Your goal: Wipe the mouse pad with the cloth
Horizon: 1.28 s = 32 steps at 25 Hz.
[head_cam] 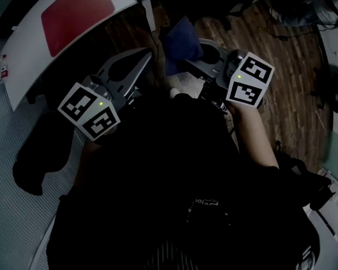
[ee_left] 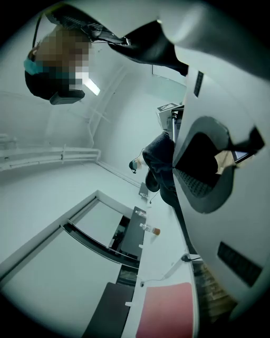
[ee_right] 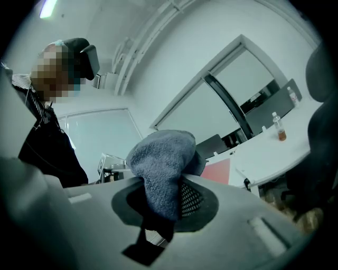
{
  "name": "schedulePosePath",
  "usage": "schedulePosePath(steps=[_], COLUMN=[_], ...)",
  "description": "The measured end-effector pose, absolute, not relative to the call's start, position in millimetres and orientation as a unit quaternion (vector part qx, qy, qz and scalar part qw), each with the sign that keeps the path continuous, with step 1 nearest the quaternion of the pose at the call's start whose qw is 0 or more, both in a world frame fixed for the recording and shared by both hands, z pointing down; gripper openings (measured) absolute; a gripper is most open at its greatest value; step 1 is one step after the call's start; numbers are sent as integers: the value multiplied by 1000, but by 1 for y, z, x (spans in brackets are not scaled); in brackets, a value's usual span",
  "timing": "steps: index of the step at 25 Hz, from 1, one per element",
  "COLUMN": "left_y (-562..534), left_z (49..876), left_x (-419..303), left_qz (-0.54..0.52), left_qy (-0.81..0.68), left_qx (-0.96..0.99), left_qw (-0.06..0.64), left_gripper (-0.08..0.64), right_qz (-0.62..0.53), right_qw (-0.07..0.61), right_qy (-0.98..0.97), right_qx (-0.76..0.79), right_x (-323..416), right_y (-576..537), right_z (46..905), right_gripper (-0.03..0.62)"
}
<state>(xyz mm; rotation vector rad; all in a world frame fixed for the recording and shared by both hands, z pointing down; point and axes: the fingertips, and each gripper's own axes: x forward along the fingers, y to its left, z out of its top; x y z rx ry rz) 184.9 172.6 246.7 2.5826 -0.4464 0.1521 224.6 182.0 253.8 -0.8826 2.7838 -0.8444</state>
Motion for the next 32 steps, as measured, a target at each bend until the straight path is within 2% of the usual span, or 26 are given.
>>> schedulePosePath(steps=[8,15,22,28,32], left_y=[152,93,111,84,70], left_z=[234,246,231,263,264], left_x=[142,17,0,-92,-102], left_qz=[52,26,15,-9,-10], left_qy=[-152,-174,-191,-203,-211], left_qx=[957,948,942,936,934], left_qw=[242,264,275,289,289], left_gripper=[8,8,8,8,8], right_qz=[-243,-245,-259,-254,-257], right_qw=[42,7,-29,-57,-58], right_qy=[918,931,940,946,947], right_qx=[-311,-271,-219,-192,-183], right_x=[197,62,36,-61,-70], right_y=[147,81,84,50,37], right_z=[225,226,214,244,249], right_gripper=[71,71,71,71,71])
